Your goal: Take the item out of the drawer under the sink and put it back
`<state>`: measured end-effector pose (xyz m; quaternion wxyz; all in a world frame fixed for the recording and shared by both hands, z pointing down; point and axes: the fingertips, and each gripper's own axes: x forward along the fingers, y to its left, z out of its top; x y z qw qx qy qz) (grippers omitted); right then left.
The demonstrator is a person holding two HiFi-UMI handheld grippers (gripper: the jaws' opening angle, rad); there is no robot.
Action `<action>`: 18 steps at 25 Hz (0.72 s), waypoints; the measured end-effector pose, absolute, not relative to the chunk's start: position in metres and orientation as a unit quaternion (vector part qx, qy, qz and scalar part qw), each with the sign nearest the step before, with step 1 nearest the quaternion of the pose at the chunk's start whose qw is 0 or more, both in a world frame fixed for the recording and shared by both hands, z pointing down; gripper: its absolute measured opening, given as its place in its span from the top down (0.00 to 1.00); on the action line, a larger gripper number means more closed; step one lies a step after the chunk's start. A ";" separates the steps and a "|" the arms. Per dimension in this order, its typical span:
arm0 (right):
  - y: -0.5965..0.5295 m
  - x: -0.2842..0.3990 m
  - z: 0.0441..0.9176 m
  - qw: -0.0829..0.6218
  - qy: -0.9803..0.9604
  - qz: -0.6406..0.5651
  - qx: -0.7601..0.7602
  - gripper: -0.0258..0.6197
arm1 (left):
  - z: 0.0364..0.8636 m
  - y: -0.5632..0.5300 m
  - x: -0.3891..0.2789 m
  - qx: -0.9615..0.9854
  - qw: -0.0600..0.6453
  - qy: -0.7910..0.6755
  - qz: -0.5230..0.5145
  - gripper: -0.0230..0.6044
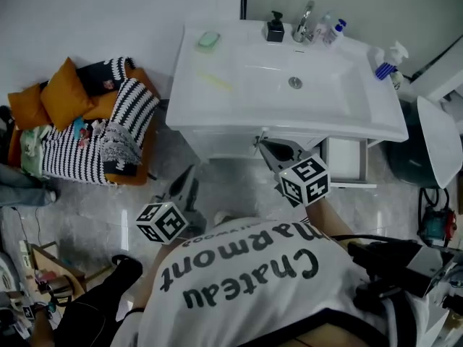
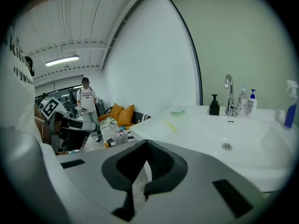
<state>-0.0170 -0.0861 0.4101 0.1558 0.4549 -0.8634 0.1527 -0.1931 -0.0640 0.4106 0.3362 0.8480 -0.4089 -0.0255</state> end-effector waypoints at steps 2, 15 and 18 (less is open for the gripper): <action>-0.082 -0.004 0.406 0.153 -0.862 0.156 0.457 0.94 | 0.406 -0.058 -0.182 0.850 0.334 -0.406 -0.025 0.95; -0.030 0.068 0.418 0.158 -0.857 0.169 0.460 0.94 | 0.409 -0.011 -0.114 0.864 0.300 -0.404 -0.005 0.95; -0.019 0.077 0.422 0.160 -0.859 0.169 0.457 0.95 | 0.409 0.001 -0.103 0.865 0.296 -0.405 -0.005 0.95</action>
